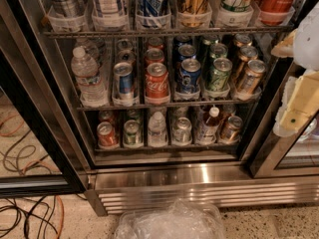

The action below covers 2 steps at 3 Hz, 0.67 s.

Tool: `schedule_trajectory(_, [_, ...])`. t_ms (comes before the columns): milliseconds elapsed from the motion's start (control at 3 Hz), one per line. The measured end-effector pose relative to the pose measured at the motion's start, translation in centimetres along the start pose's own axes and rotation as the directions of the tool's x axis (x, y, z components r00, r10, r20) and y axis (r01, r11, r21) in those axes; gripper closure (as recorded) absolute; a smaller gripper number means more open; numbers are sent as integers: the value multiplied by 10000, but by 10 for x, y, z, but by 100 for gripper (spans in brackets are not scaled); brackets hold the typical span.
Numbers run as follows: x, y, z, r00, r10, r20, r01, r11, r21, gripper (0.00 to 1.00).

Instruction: Pick green can from middle shelf of fridge

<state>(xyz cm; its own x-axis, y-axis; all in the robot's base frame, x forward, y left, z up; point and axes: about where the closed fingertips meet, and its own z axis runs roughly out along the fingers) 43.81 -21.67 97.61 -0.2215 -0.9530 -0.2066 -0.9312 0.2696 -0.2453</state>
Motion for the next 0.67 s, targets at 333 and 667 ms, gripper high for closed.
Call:
schedule_trajectory(333, [0,0,0,10000,0,1,0,10000,0,0])
schedule_trajectory(667, [-4,-1,14,9978,383,544,-384,9993,-4,0])
